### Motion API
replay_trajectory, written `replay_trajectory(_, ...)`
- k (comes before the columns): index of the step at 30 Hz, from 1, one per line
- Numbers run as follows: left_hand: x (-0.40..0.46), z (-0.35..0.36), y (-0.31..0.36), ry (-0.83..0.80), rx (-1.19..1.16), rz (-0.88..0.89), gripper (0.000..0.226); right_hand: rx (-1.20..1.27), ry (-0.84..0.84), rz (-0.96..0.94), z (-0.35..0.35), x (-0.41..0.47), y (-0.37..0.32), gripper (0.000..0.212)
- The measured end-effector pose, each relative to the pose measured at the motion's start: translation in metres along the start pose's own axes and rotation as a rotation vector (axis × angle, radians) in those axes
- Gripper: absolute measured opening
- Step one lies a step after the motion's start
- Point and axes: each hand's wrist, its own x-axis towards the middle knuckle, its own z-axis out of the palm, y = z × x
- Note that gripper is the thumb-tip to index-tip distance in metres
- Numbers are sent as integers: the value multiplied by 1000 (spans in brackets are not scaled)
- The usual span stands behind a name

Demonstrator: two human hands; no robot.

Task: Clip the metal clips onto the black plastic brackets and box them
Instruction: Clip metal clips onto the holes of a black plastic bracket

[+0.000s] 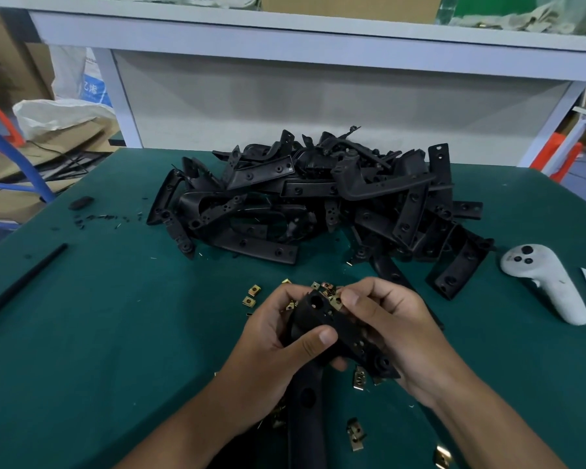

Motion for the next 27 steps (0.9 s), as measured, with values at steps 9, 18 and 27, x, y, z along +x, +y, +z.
replay_trajectory(9,-1,-3,2,-22,26,-13,26,-42,-50,-23,-3,0,2,22)
replay_trajectory(18,0,-4,4,-12,41,34,30,-120,-57,-110,-7,-1,5,33)
replay_trajectory(27,-1,-1,1,91,89,87,25,-164,-36,-159,-9,1,13,38)
